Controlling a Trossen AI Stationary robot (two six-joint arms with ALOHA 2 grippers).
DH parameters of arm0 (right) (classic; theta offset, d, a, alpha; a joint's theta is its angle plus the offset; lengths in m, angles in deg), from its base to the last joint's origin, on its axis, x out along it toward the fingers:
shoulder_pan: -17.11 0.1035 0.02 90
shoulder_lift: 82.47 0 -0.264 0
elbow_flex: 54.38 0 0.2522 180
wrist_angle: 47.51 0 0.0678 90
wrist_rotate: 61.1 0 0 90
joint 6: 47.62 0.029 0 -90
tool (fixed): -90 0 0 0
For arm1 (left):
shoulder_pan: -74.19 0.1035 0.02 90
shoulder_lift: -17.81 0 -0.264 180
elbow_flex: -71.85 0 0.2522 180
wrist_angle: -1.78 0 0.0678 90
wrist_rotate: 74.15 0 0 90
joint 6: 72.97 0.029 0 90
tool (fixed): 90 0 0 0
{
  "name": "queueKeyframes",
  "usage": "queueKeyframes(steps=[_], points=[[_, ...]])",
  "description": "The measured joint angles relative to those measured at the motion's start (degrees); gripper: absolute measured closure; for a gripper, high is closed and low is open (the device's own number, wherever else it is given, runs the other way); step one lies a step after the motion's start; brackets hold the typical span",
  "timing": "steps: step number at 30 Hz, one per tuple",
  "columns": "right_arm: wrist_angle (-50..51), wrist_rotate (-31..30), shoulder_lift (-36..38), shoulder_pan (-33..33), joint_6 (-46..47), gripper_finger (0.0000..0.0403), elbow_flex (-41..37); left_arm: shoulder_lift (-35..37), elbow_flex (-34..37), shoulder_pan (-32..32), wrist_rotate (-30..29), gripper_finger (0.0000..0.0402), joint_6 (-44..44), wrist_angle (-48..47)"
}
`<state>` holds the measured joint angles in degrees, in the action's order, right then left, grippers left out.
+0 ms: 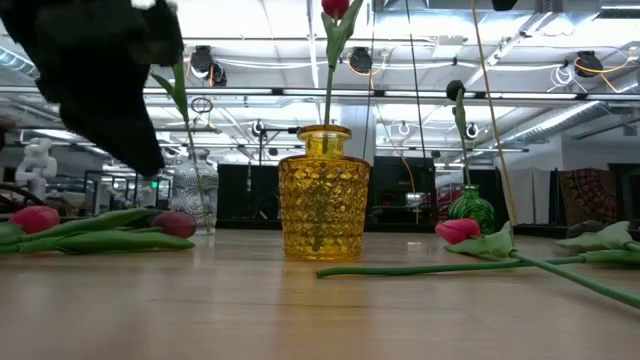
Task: Sort flowers into vase by color
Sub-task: Put the left dark red flower into the transparent vase
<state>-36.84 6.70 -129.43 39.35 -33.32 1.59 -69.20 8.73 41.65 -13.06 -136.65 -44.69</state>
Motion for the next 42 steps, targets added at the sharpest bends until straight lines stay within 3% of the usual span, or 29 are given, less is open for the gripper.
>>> queueKeyframes(steps=[7,19,23,31,36,42], points=[[0.52,0.00,0.00,0.00,0.00,0.0124,0.00,-5.91,0.13,0.81,2.29,0.0215,-0.47,-1.16],[0.50,0.00,0.00,0.00,0.00,0.0124,0.00,-10.21,0.11,2.69,2.49,0.0217,-0.44,-0.72],[0.58,0.00,0.00,0.00,0.00,0.0124,0.00,-10.35,0.11,3.94,2.53,0.0250,-0.42,-0.68],[0.70,0.00,0.00,0.00,0.00,0.0124,0.00,-10.25,0.11,5.17,3.59,0.0386,2.24,-0.60],[0.79,0.00,0.00,0.00,0.00,0.0124,0.00,-7.57,-0.82,5.17,2.93,0.0386,3.06,-1.26],[0.91,0.02,0.02,0.00,0.00,0.0124,0.00,-1.06,-3.72,5.03,-2.12,0.0385,5.84,-3.10]])
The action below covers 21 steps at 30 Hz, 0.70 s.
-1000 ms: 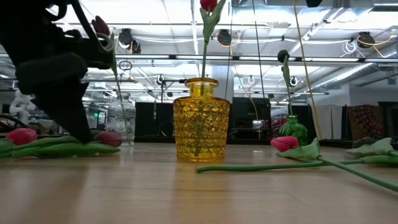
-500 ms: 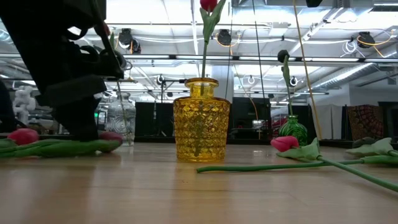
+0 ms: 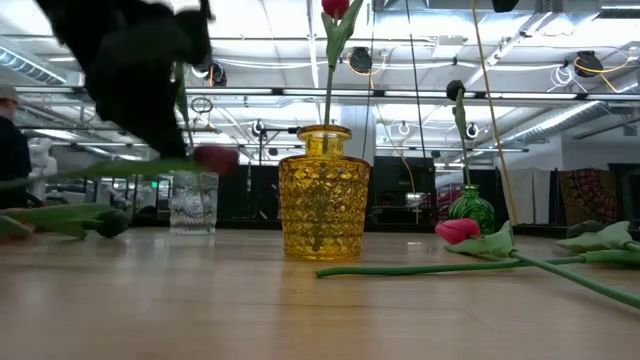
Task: Sort flowers into vase by color
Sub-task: Put the left dark red flower into the transparent vase
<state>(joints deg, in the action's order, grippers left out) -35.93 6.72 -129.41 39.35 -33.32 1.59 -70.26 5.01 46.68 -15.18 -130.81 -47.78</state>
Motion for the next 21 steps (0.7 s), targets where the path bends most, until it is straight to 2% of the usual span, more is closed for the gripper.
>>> queueKeyframes(steps=[12,16,21], points=[[0.29,-0.02,0.00,0.00,-0.06,0.0124,0.00,15.04,-4.39,-3.50,-17.68,0.0385,8.44,-1.43],[0.29,-0.02,0.00,0.00,-0.09,0.0124,0.00,18.40,-5.10,-4.54,-23.11,0.0385,14.51,3.05],[-0.21,-0.02,0.00,0.00,-0.24,0.0124,0.00,20.72,-5.89,-4.64,-27.08,0.0385,27.50,13.22]])
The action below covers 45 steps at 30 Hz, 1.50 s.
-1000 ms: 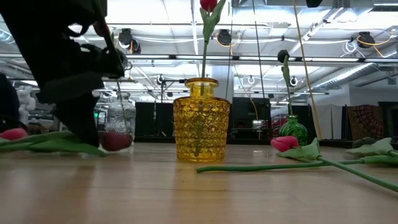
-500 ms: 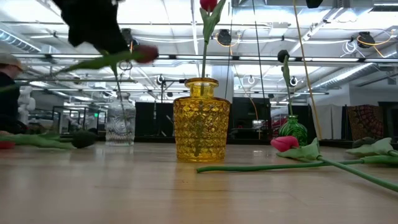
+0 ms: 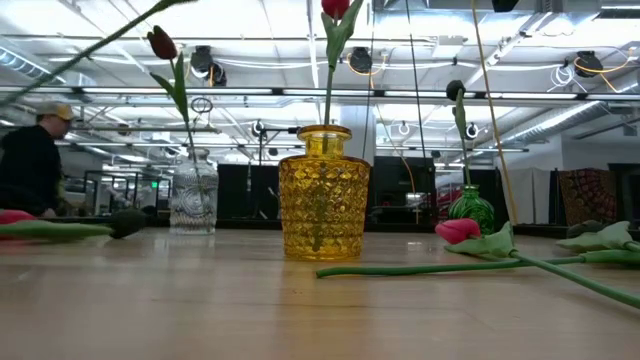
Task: Sort flowers into vase by color
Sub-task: Put the left dark red flower into the transparent vase
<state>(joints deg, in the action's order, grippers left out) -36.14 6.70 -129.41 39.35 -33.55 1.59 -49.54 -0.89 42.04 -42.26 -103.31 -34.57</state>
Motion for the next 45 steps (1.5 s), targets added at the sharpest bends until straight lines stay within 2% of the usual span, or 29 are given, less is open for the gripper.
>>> queueKeyframes(steps=[6,15,27,34,45], points=[[-0.83,0.00,0.00,0.00,-0.20,0.0124,0.00,0.24,-0.29,1.14,-4.53,0.0384,18.73,16.20],[-0.81,-0.01,0.00,0.00,-0.42,0.0124,0.00,0.24,-0.29,6.21,-4.62,0.0385,32.35,27.96],[-0.81,-0.01,-0.02,0.00,-0.45,0.0124,0.00,0.22,-0.27,18.81,4.54,0.0385,49.18,43.98],[-0.79,0.00,-0.02,0.00,-1.28,0.0124,0.00,0.20,0.70,26.97,12.98,0.0385,50.63,44.54],[-0.72,-0.02,-0.04,0.00,-1.29,0.0124,0.00,0.19,6.77,35.59,16.30,0.0385,50.17,47.95]])
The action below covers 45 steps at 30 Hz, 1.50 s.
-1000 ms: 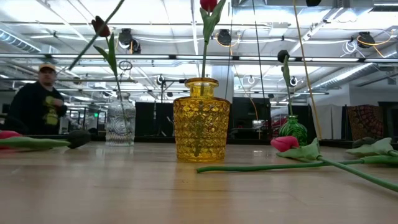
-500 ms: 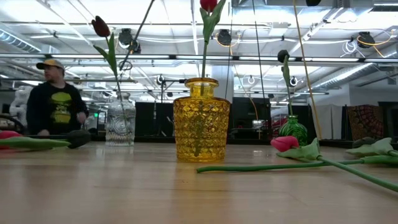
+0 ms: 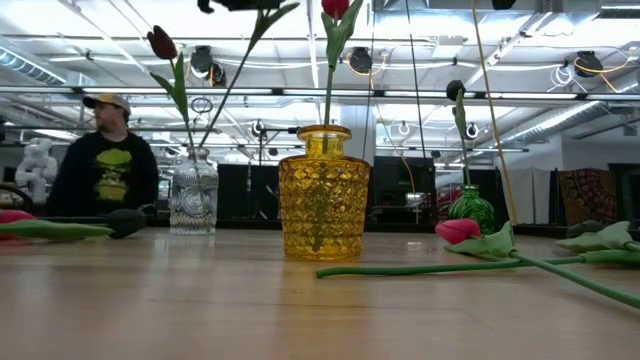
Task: Sort flowers into vase by color
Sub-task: Put the left dark red flower into the transparent vase
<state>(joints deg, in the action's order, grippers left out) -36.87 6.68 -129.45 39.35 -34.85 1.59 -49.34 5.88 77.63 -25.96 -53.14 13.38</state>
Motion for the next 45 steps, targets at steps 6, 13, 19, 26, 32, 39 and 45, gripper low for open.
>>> queueKeyframes(steps=[6,13,19,26,32,39,45], points=[[0.29,0.01,0.00,0.00,0.01,0.0124,0.00,0.00,2.21,1.25,0.07,0.0385,-1.42,1.73],[0.42,0.00,-0.05,0.00,0.05,0.0124,0.00,0.00,2.95,2.72,-0.31,0.0384,-4.19,0.07],[0.42,0.00,-0.07,0.00,0.11,0.0124,0.02,0.00,2.95,2.93,-2.84,0.0355,-4.59,-2.69],[0.44,0.01,-0.07,0.00,0.22,0.0124,0.00,0.02,2.95,2.91,-4.04,0.0278,-13.47,-12.15],[0.85,0.02,-0.09,0.00,0.22,0.0124,0.00,0.01,2.95,1.43,-4.13,0.0234,-21.82,-23.41],[0.92,0.01,-0.09,0.00,0.24,0.0124,0.00,0.00,2.95,-2.35,-4.11,0.0225,-26.62,-31.26],[1.06,0.02,-0.09,0.00,0.66,0.0124,0.00,0.26,2.95,-4.59,-4.06,0.0225,-32.69,-38.12]])
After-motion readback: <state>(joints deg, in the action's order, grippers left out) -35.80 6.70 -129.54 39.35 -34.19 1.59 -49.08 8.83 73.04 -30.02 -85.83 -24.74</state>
